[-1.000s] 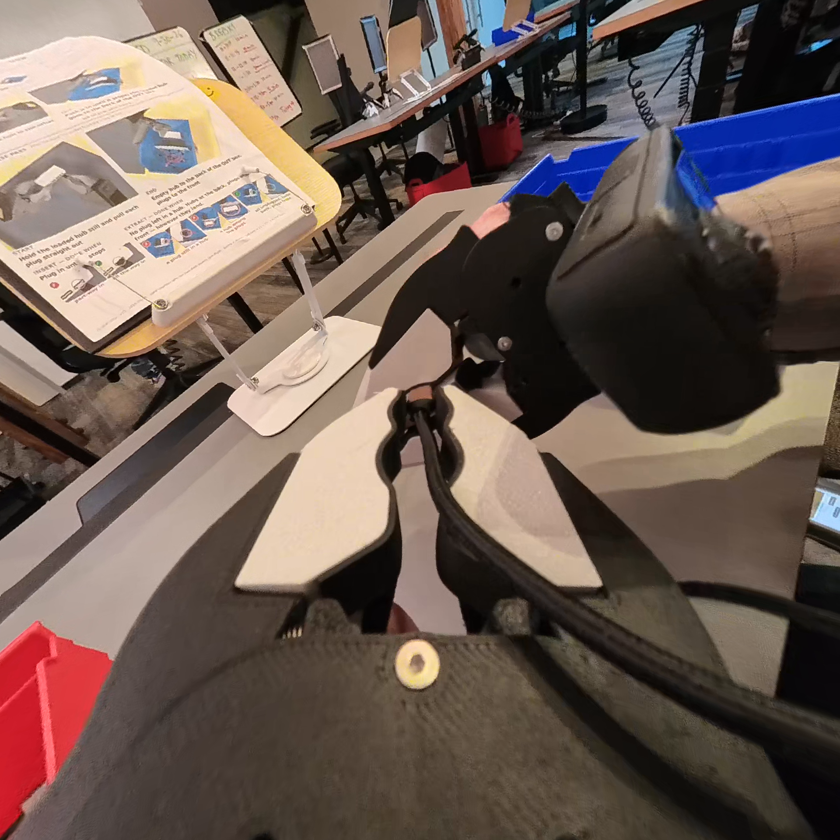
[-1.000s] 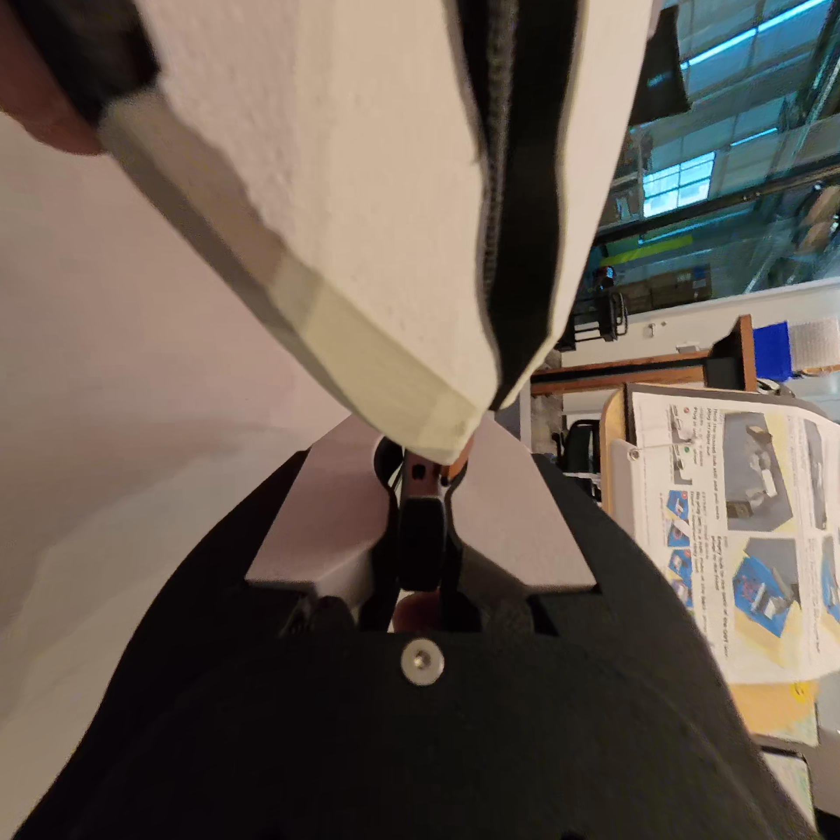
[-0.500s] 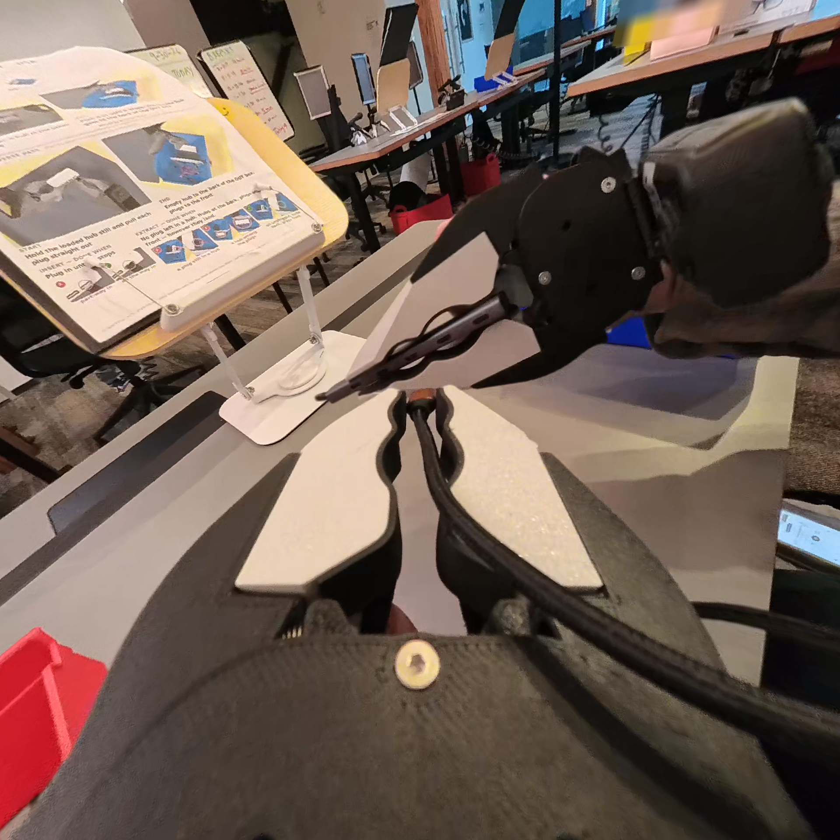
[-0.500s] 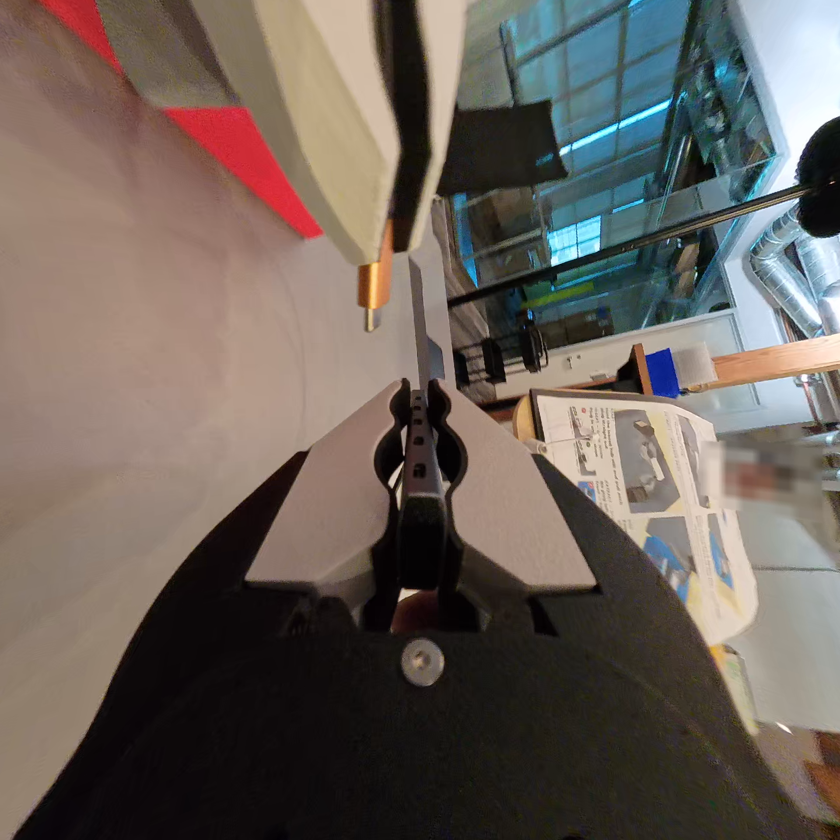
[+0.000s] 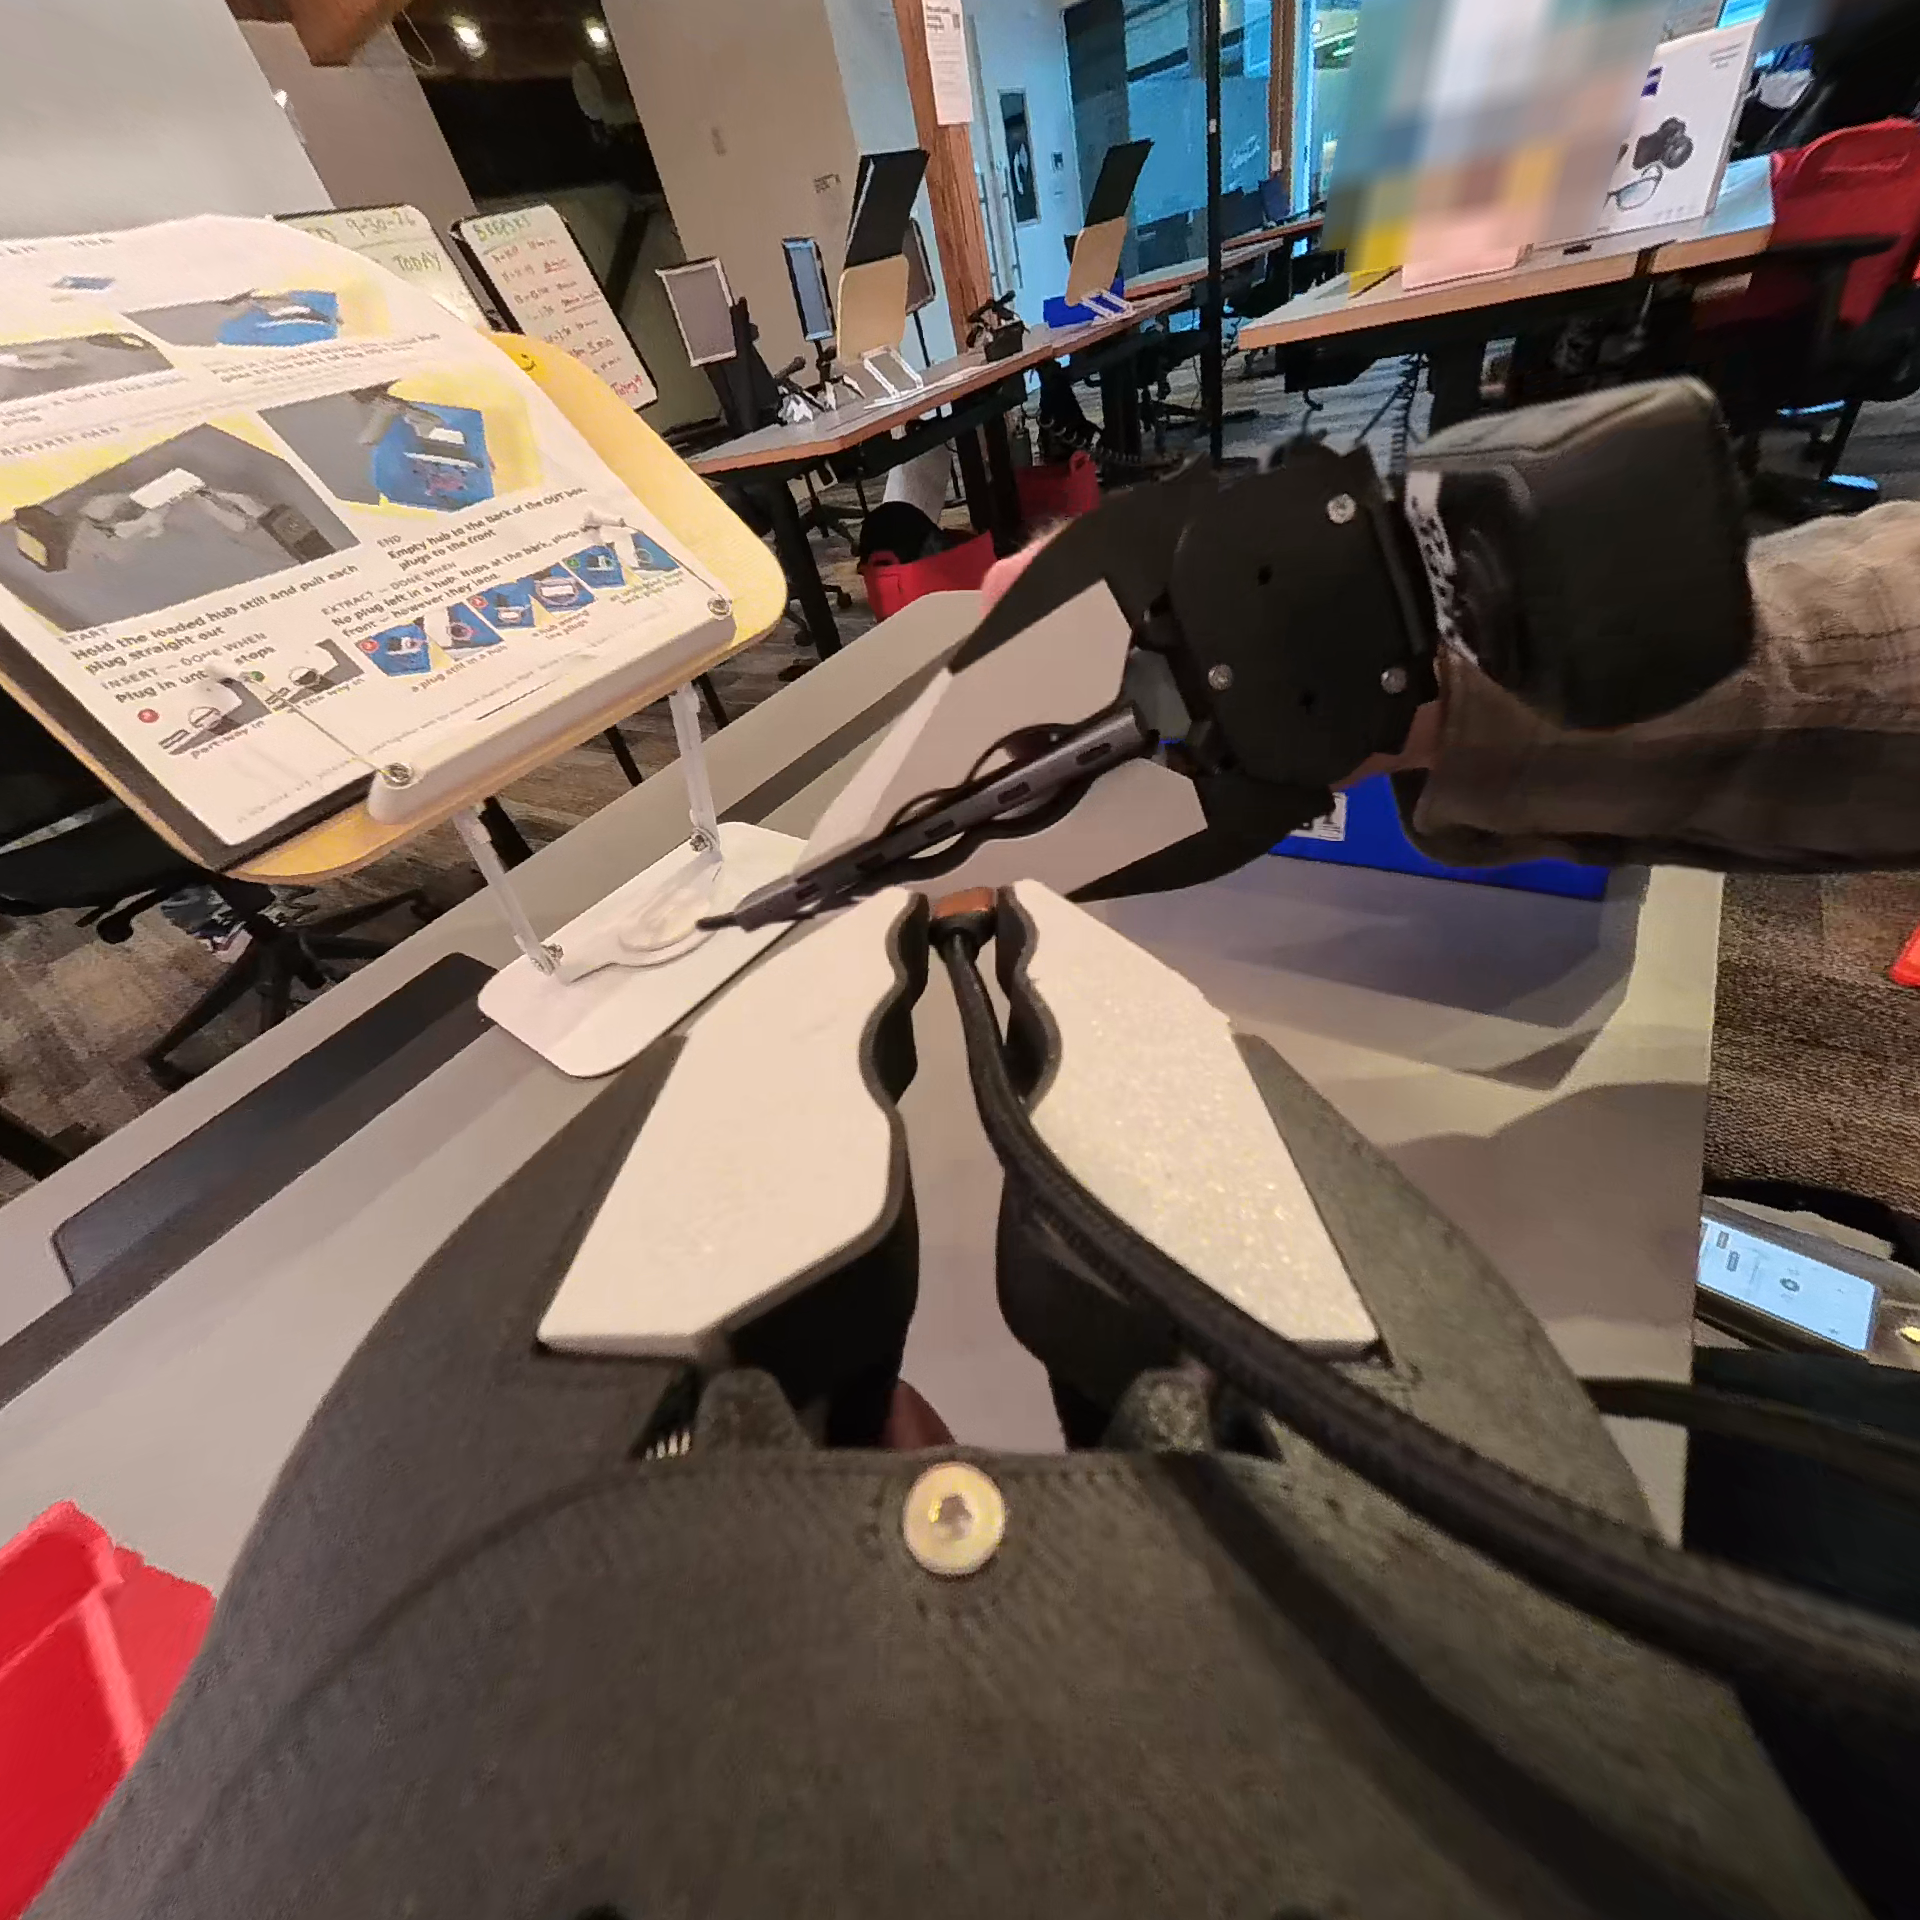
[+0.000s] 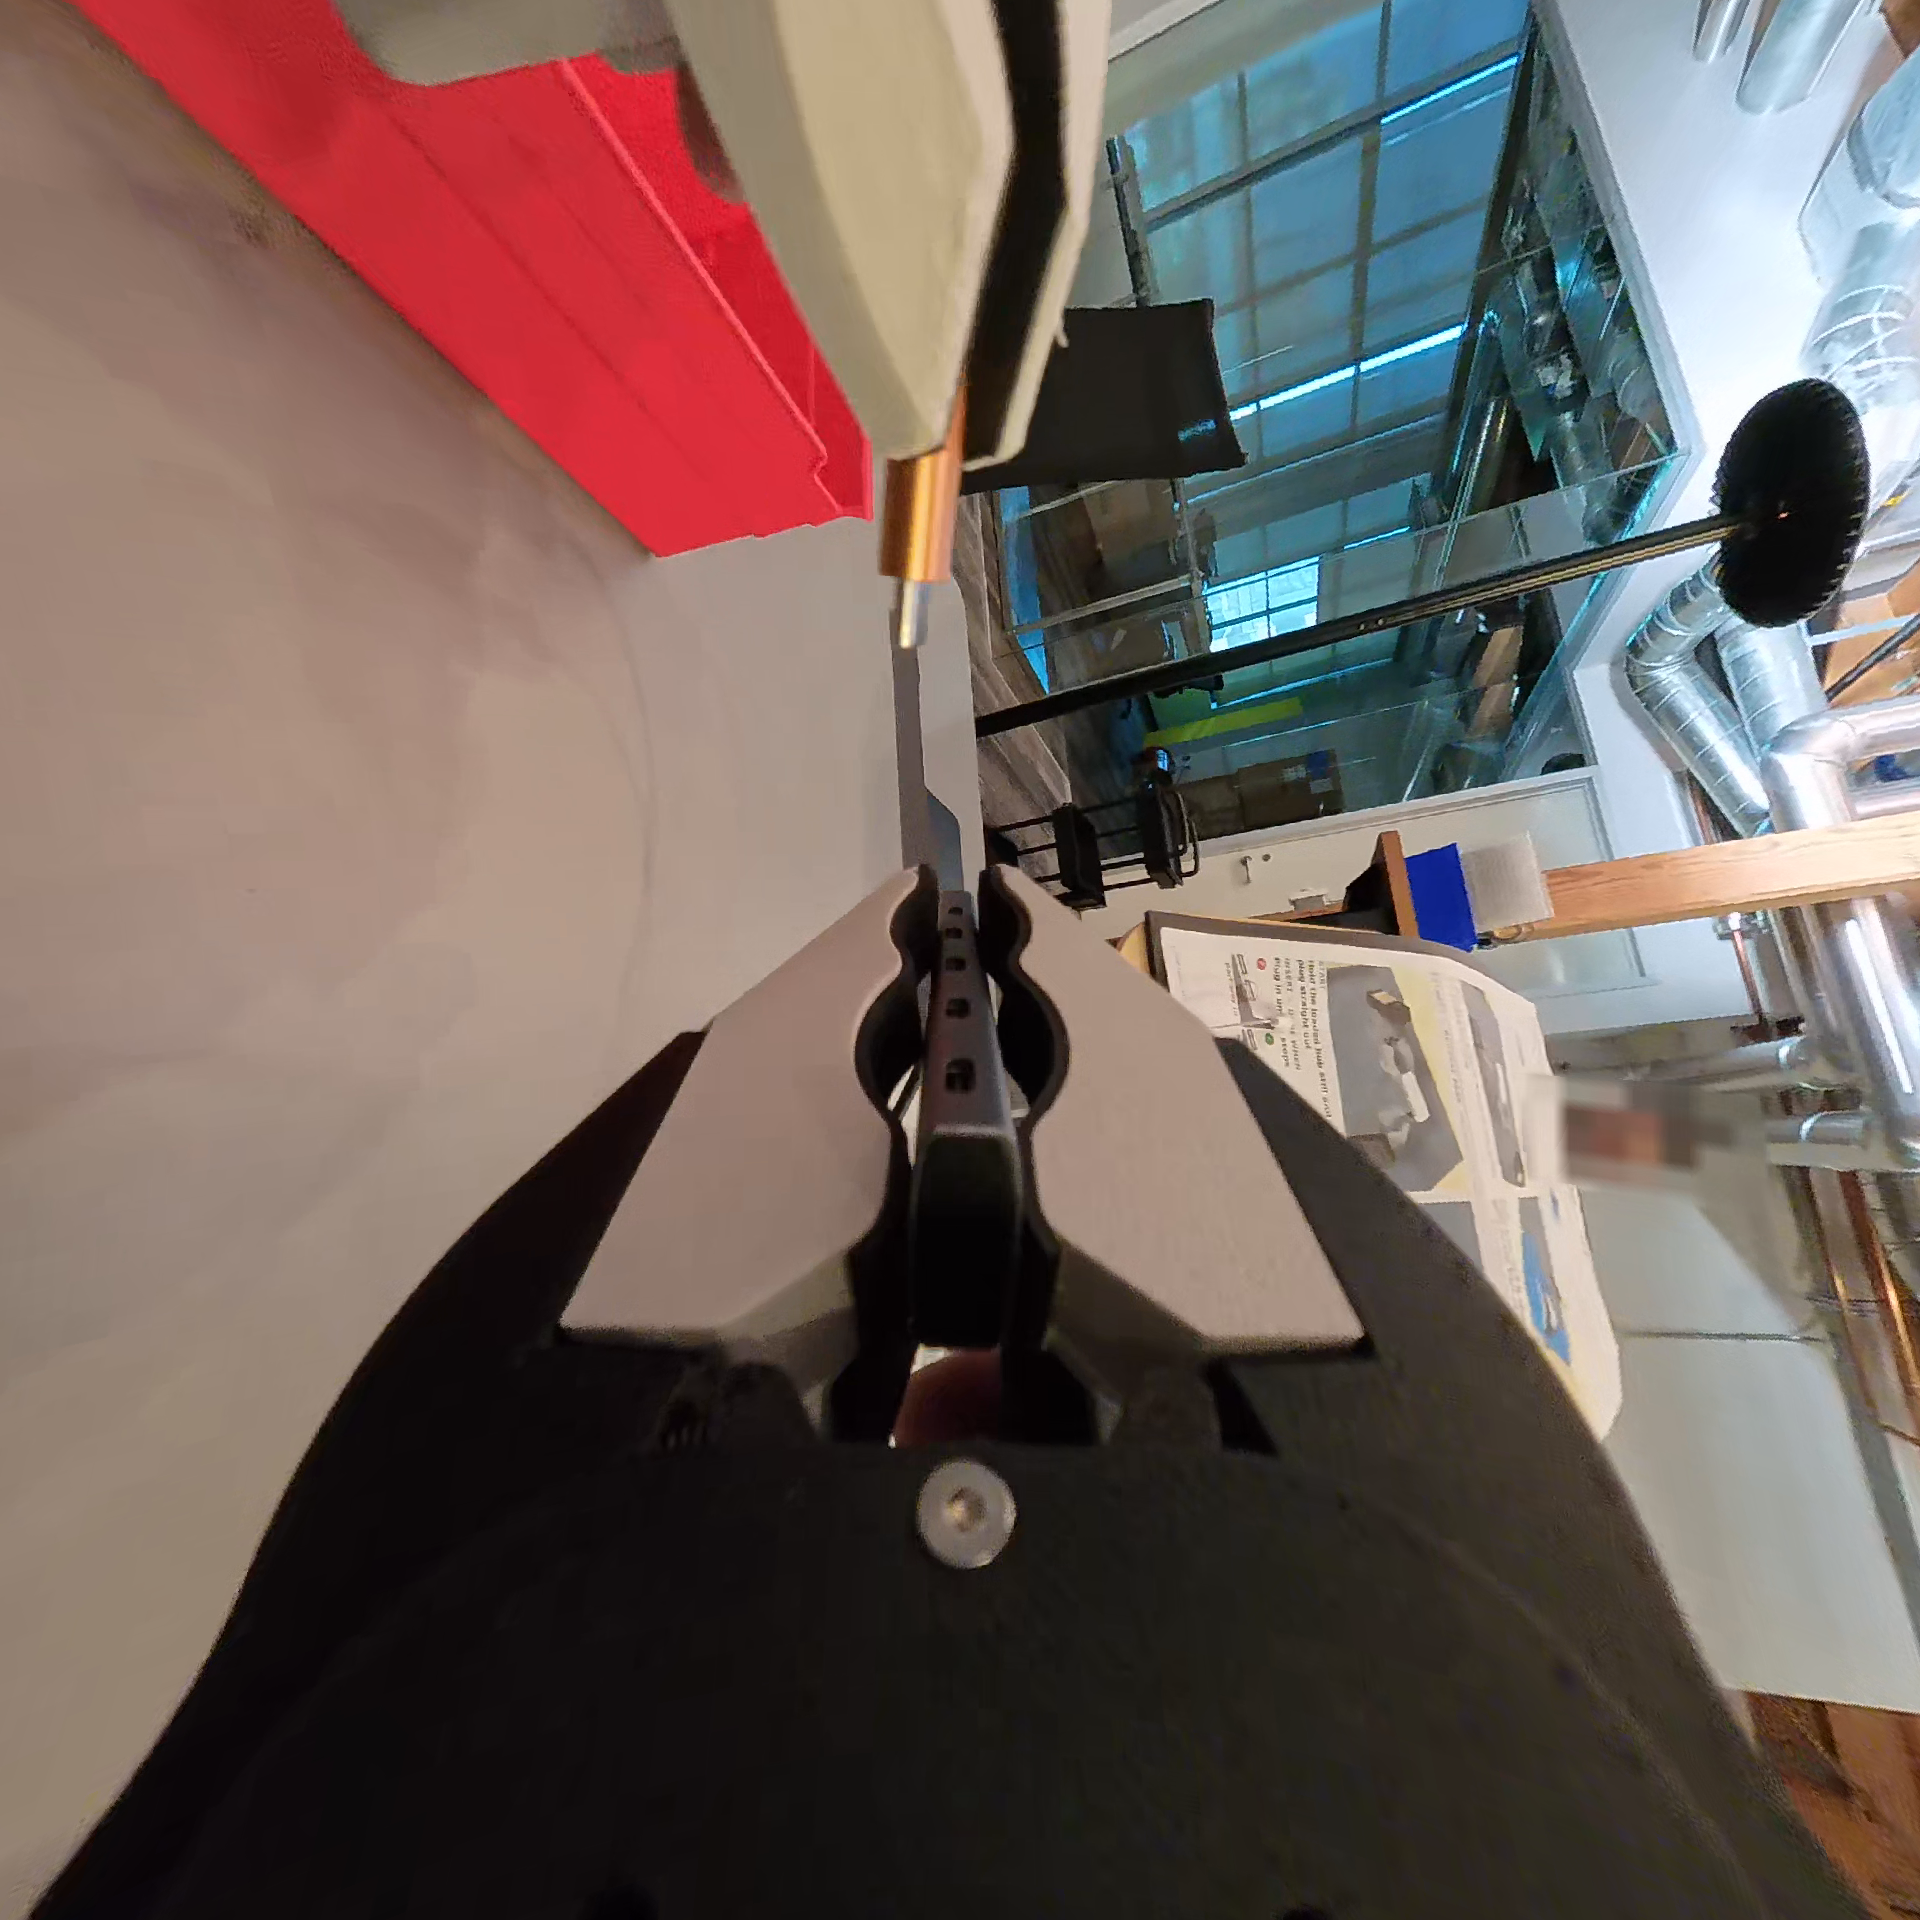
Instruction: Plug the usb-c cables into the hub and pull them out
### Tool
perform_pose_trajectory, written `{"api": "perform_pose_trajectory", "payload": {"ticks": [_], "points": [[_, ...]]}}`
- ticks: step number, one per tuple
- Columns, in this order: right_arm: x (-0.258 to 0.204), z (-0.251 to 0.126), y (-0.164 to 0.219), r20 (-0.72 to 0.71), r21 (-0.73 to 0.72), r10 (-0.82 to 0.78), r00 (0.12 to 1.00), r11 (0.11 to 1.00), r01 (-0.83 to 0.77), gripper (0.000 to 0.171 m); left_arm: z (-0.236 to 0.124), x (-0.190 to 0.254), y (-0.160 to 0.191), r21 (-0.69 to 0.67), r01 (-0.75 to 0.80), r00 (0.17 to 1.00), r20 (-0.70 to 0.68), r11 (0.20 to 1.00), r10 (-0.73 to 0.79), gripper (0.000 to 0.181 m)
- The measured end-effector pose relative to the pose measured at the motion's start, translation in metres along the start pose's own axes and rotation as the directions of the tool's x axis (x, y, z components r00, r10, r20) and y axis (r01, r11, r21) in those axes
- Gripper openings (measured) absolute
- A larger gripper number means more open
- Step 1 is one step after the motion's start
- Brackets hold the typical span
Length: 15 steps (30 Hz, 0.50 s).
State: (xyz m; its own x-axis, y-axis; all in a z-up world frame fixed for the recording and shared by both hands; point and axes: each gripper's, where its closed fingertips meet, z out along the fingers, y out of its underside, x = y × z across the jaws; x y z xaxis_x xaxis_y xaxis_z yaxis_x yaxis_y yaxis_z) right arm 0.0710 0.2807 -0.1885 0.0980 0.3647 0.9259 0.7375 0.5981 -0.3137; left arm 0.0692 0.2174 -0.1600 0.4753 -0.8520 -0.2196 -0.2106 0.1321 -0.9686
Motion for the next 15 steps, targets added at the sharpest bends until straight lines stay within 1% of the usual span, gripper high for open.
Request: {"api": "perform_pose_trajectory", "payload": {"ticks": [3, 5, 9, 11, 15], "points": [[0.003, 0.001, 0.001, -0.030, -0.028, -0.040, 0.999, 0.999, 0.040, 0.006, -0.002, -0.004, -0.002, 0.011, 0.000, 1.000, 0.011, 1.000, 0.000, 0.012], [0.006, 0.002, 0.000, -0.043, -0.022, -0.031, 0.999, 0.999, 0.030, 0.006, -0.003, -0.005, -0.004, 0.024, 0.019, 1.000, 0.007, 1.000, -0.019, 0.012], [0.014, 0.001, -0.004, -0.062, 0.020, 0.039, 0.997, 0.999, -0.038, 0.006, -0.006, -0.005, -0.012, 0.066, 0.079, 0.997, -0.028, 0.995, -0.077, 0.012], [0.020, 0.000, -0.006, -0.073, 0.056, 0.102, 0.992, 0.994, -0.098, 0.006, -0.009, -0.007, -0.019, 0.104, 0.132, 0.991, -0.052, 0.986, -0.127, 0.012], [0.028, -0.002, -0.009, -0.097, 0.075, 0.113, 0.989, 0.992, -0.106, 0.006, -0.017, -0.015, -0.030, 0.156, 0.202, 0.978, -0.083, 0.967, -0.191, 0.012]]}}
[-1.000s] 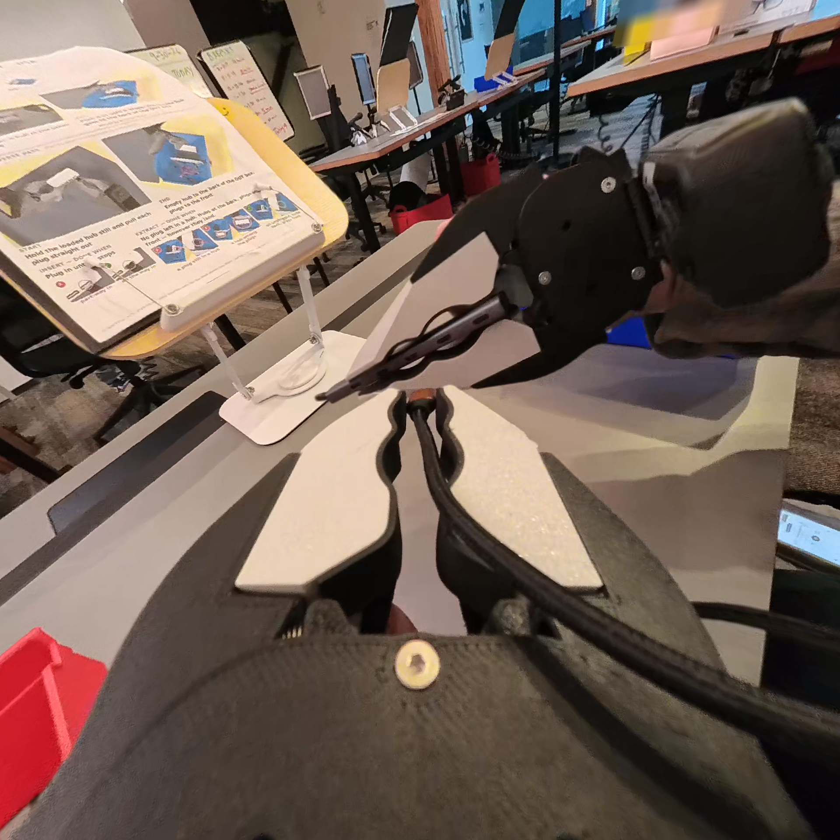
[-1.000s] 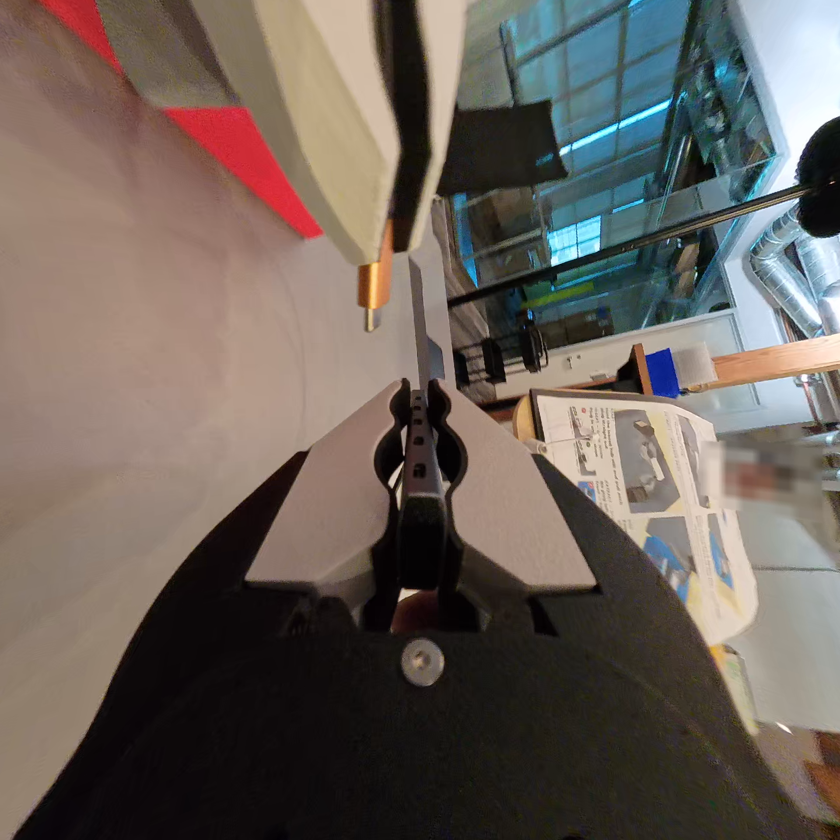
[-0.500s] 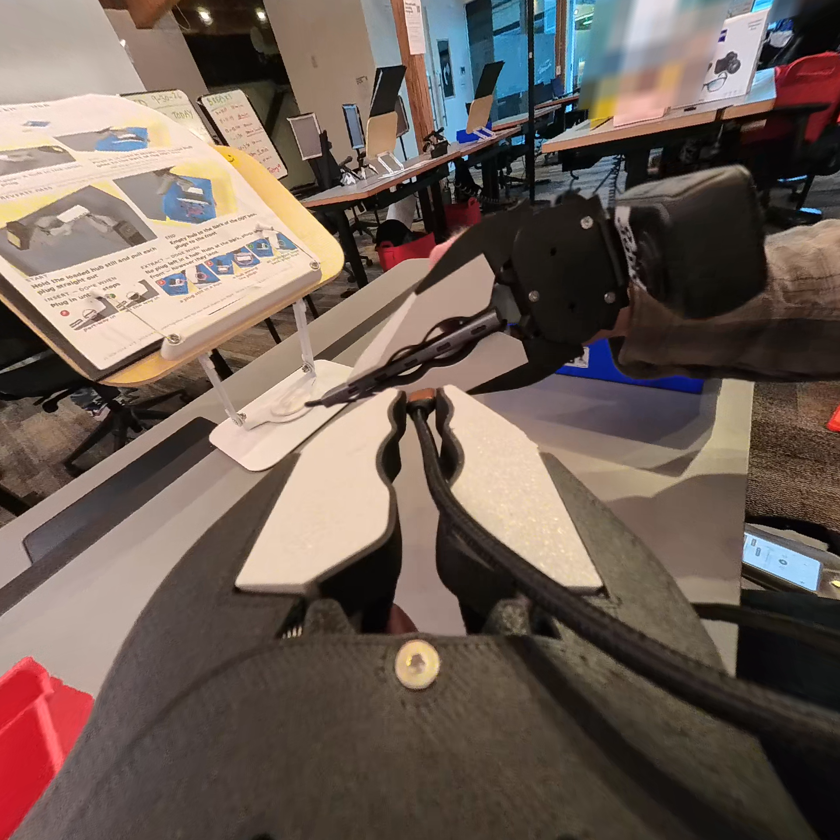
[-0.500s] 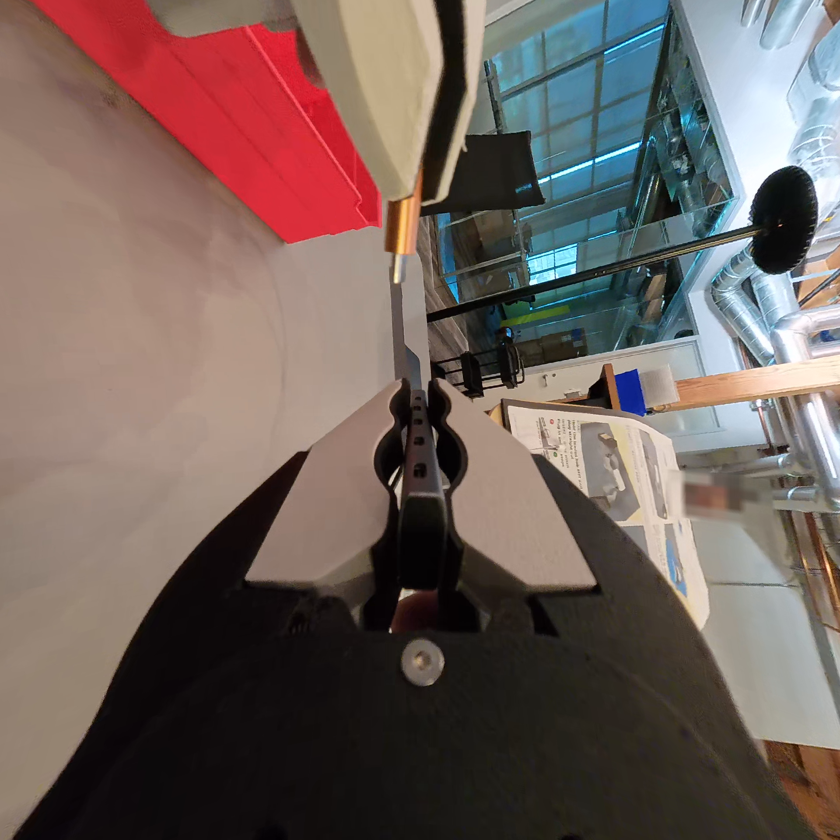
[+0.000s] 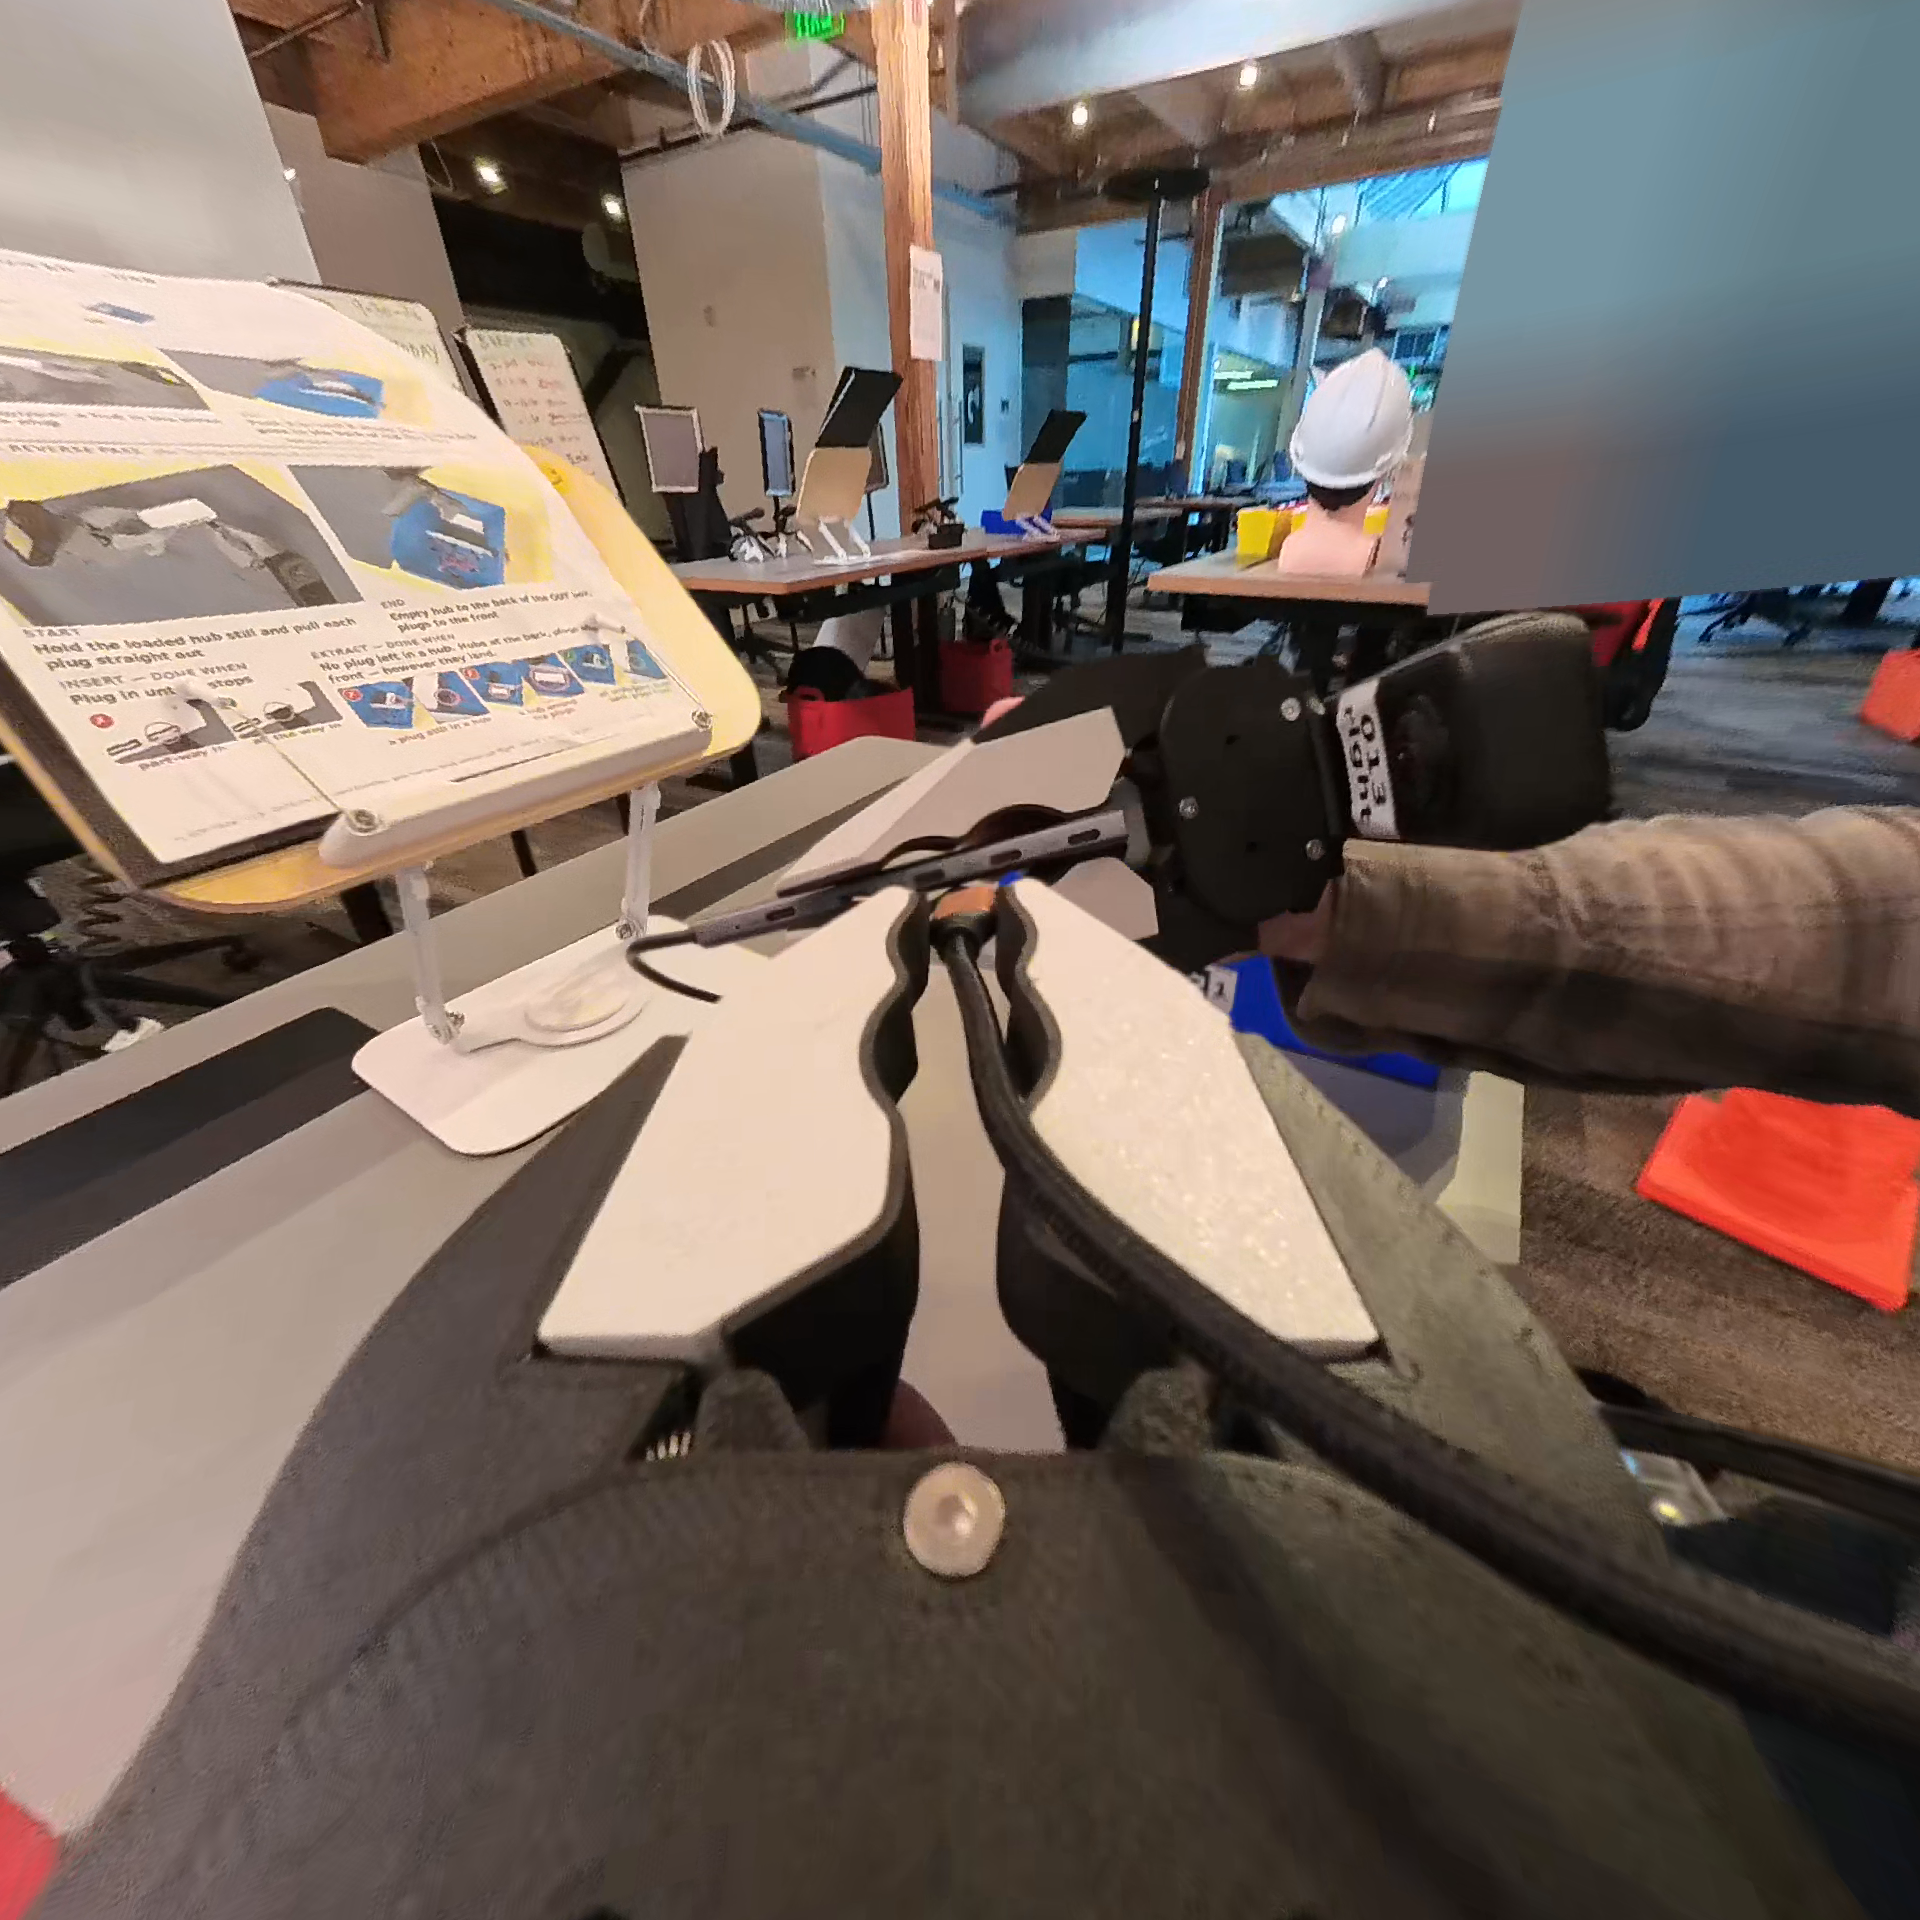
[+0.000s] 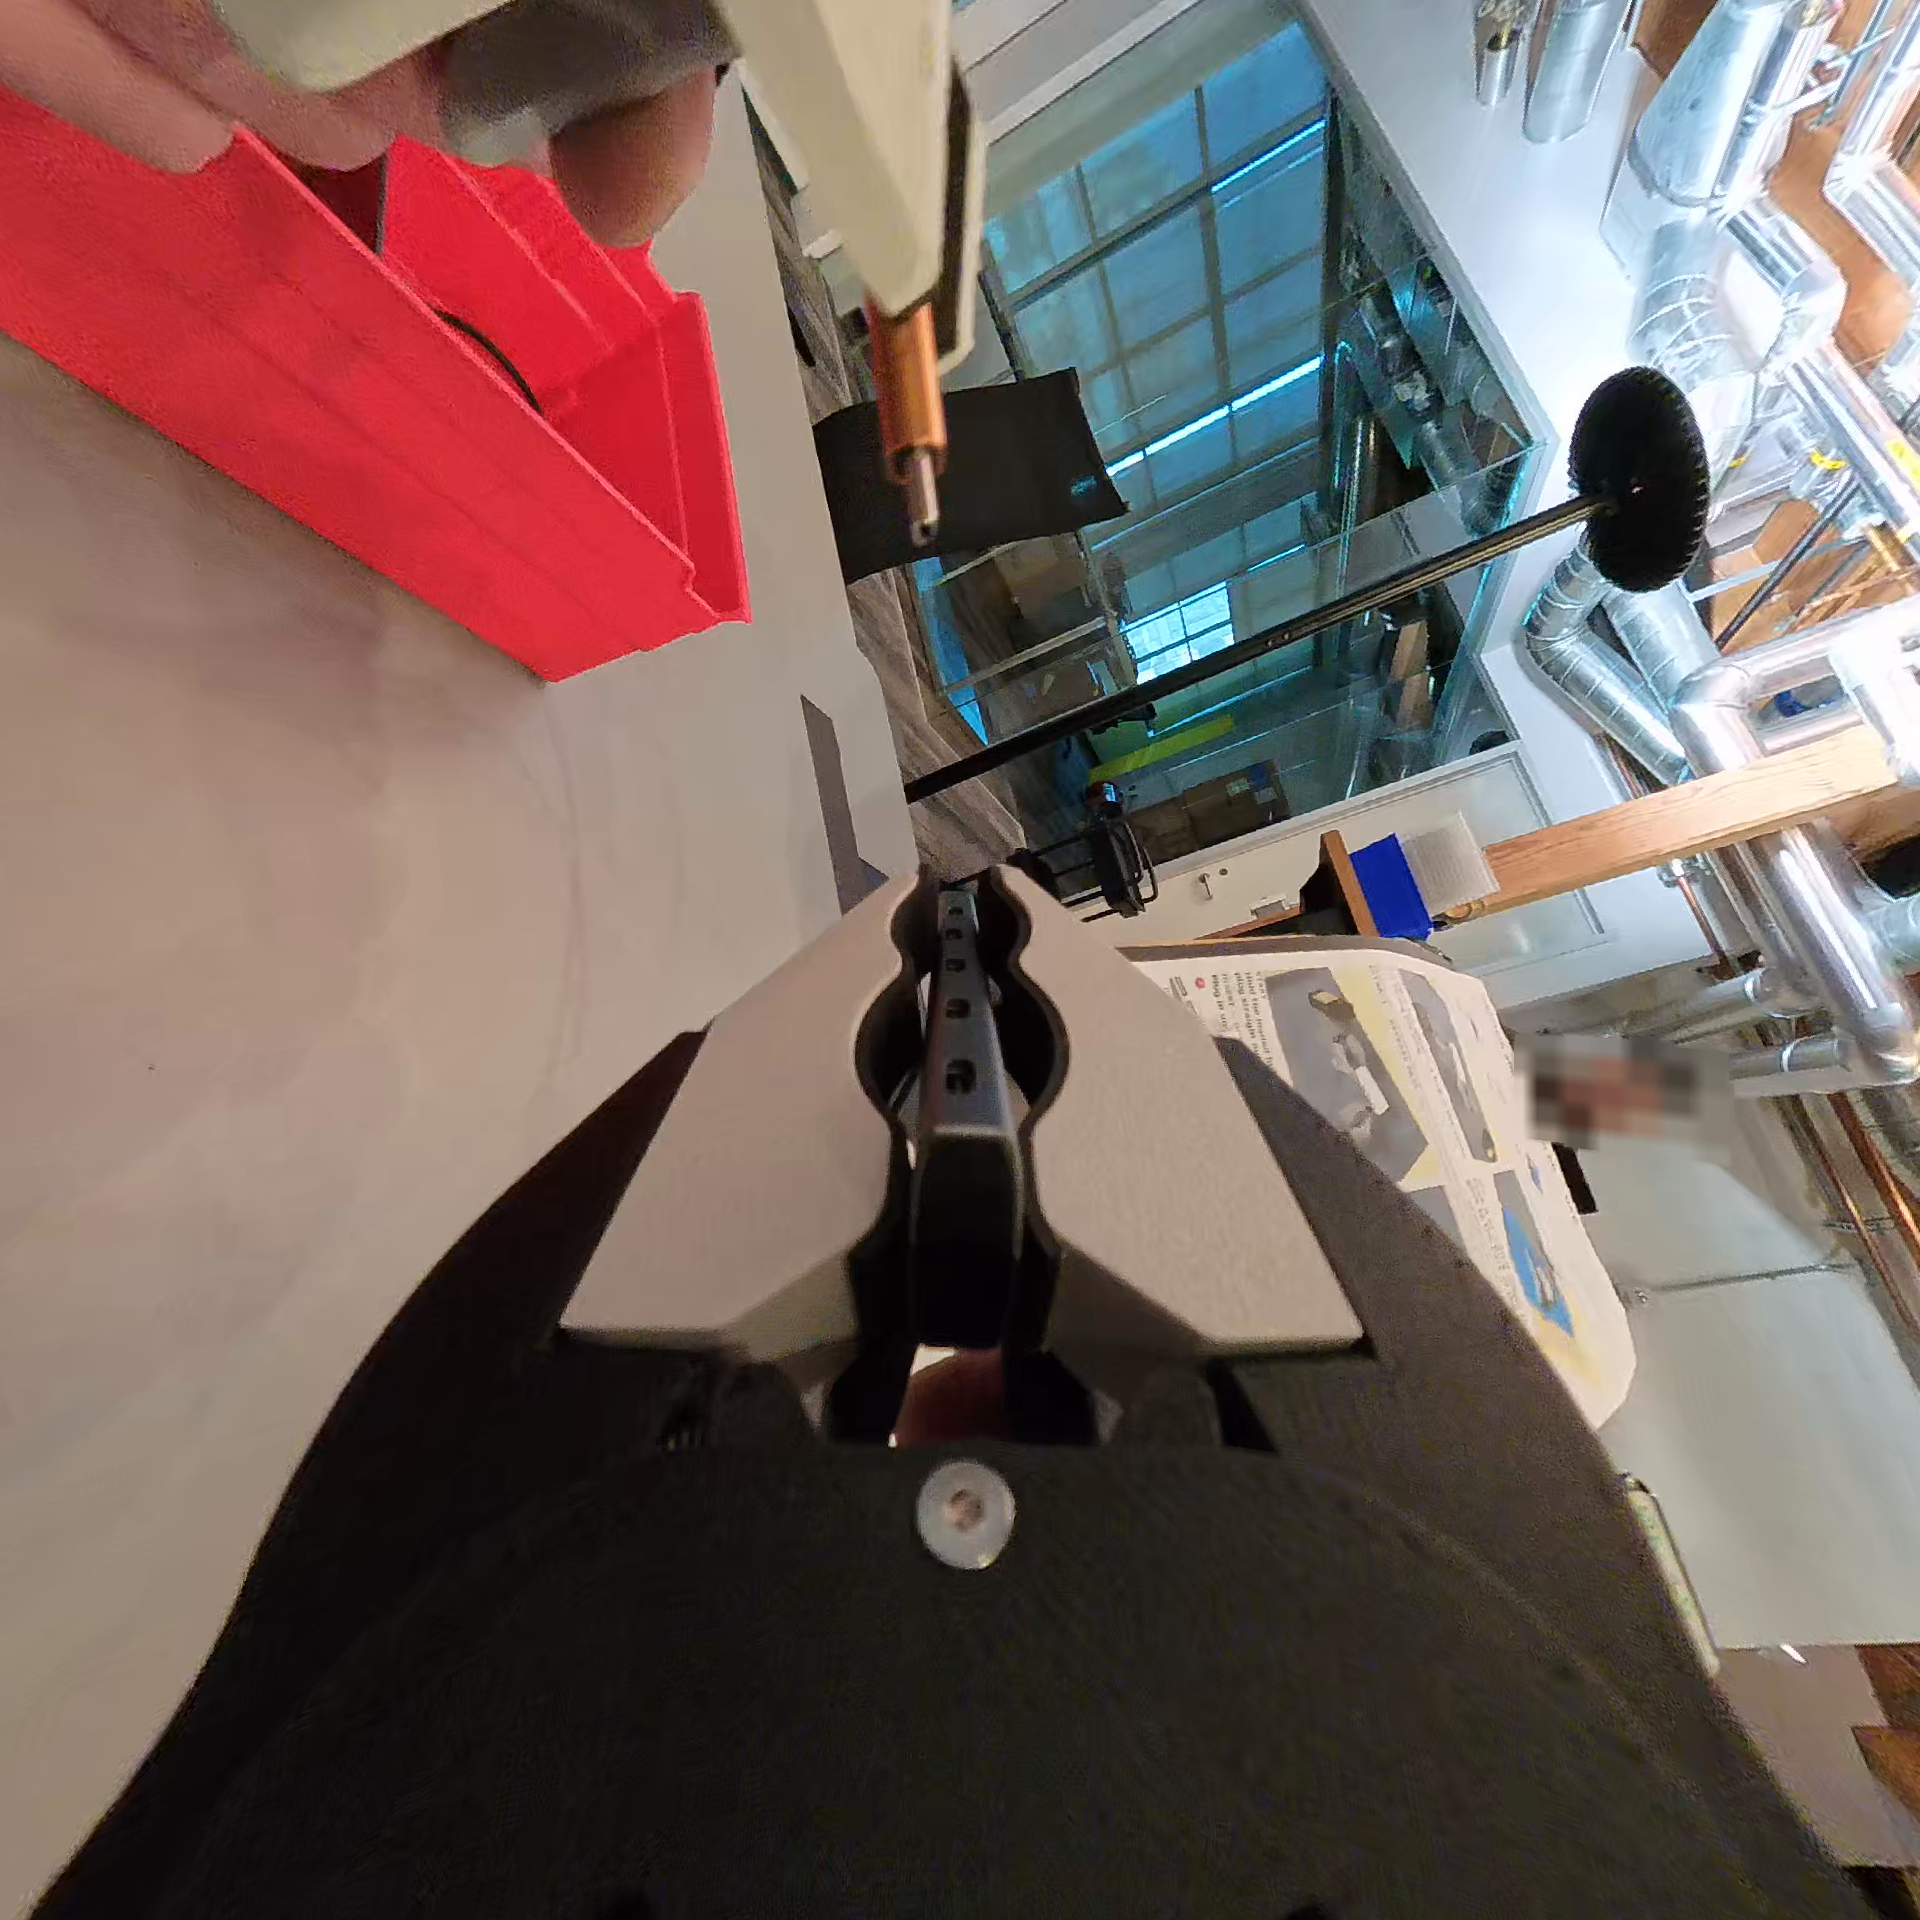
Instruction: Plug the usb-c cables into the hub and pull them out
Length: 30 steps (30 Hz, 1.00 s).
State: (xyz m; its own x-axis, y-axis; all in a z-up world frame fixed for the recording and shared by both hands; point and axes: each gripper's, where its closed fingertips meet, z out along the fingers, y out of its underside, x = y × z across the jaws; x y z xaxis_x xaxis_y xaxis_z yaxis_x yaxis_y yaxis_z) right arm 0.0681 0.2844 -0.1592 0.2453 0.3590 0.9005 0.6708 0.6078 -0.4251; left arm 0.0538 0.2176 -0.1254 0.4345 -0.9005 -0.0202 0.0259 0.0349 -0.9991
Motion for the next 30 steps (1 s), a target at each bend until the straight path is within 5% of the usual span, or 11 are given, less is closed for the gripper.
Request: {"api": "perform_pose_trajectory", "payload": {"ticks": [9, 19, 30], "points": [[-0.009, 0.006, -0.013, 0.013, 0.010, -0.065, 0.998, 0.998, 0.064, 0.006, -0.010, 0.004, -0.012, 0.068, 0.020, 0.993, -0.119, 0.997, -0.012, 0.011], [-0.003, 0.006, -0.023, -0.018, 0.018, -0.041, 0.999, 0.999, 0.041, 0.006, -0.024, 0.000, -0.019, 0.151, 0.262, 0.929, -0.306, 0.953, -0.207, 0.011], [-0.003, 0.011, -0.019, -0.031, -0.007, -0.033, 0.999, 0.999, 0.033, 0.005, -0.014, -0.006, -0.002, 0.062, 0.327, 0.917, -0.260, 0.943, -0.301, 0.011]]}}
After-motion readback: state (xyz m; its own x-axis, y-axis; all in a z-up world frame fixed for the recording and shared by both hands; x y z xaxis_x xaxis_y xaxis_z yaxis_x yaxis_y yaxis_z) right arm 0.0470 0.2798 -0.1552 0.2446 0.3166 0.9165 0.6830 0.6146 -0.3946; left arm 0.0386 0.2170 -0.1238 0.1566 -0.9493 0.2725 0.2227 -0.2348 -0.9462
